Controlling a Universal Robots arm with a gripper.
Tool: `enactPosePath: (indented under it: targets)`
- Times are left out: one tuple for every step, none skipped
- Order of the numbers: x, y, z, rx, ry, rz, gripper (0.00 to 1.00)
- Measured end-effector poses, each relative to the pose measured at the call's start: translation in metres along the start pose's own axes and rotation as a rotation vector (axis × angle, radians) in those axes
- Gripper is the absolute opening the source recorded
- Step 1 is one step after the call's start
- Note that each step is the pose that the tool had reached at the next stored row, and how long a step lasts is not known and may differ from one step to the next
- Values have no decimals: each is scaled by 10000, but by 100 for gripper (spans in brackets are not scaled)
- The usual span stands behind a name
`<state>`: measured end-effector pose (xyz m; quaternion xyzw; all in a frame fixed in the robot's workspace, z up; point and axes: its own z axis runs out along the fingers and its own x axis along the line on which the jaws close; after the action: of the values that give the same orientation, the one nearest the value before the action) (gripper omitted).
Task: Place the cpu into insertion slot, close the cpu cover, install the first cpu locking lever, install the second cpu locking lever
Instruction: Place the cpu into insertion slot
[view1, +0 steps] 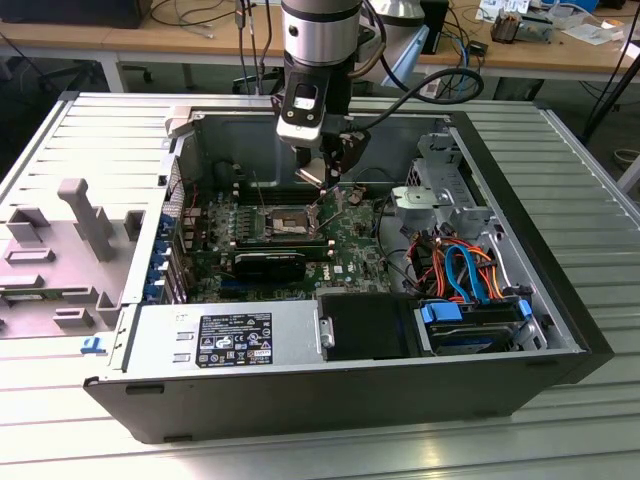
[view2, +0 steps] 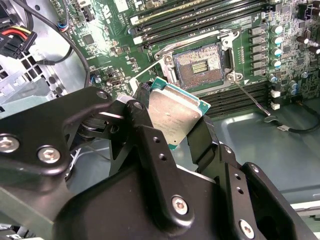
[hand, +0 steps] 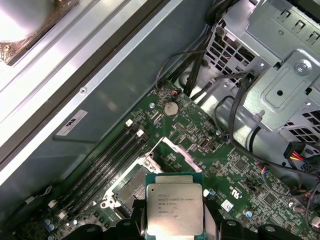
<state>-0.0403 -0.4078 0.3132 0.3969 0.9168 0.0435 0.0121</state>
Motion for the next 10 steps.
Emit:
enactPosePath:
  targets:
    - [0, 0, 0, 0, -1, 14, 55]
    - [0, 0, 0, -1, -3, 34, 55]
    - [0, 0, 0, -1, -4, 48, 55]
    - [0, 0, 0, -1, -5, 62, 55]
    - [0, 0, 0, -1, -7, 82, 55]
    - [0, 0, 0, -1, -9, 103, 55]
    - [0, 0, 0, -1, -10, 119, 55]
    - [0, 0, 0, -2, -13, 142, 55]
    - [0, 0, 0, -2, -14, 158, 55]
    - [0, 0, 0, -2, -15, 170, 55]
